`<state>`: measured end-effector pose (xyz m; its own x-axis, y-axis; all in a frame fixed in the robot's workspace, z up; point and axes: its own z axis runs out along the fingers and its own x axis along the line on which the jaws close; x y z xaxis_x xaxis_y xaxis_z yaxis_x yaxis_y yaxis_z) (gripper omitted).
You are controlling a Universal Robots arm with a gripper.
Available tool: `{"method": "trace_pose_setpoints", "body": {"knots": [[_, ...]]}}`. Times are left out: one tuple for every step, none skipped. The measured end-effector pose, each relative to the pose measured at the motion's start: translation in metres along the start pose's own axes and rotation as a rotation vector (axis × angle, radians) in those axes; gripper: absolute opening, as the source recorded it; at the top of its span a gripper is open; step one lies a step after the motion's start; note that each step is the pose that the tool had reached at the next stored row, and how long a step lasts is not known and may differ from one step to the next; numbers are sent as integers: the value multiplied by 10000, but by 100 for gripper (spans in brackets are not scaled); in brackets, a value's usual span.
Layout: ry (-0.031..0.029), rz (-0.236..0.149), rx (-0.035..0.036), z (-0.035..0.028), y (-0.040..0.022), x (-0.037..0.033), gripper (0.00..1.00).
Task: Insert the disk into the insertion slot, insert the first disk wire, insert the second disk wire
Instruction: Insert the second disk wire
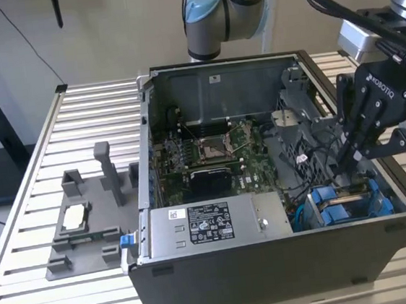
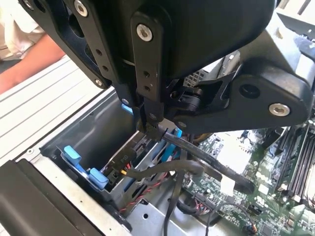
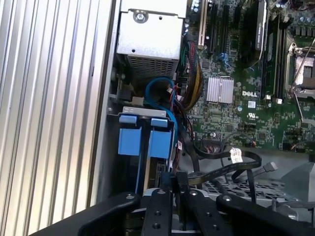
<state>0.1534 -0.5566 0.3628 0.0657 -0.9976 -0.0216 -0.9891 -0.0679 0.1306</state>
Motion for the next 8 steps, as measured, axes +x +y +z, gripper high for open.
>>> {"method": "trace_pose_setpoints", "body": {"knots": [[-13,87,2,4,-1,1,16],[-24,185,4,8,-2,1,16],[-35,272,6,11,-3,2,16],[-39,317,7,11,-8,3,16],[-41,333,7,12,-14,4,16],[-44,339,6,14,-22,5,16],[-45,342,6,15,-30,7,16],[-46,348,4,17,-38,10,16]]}}
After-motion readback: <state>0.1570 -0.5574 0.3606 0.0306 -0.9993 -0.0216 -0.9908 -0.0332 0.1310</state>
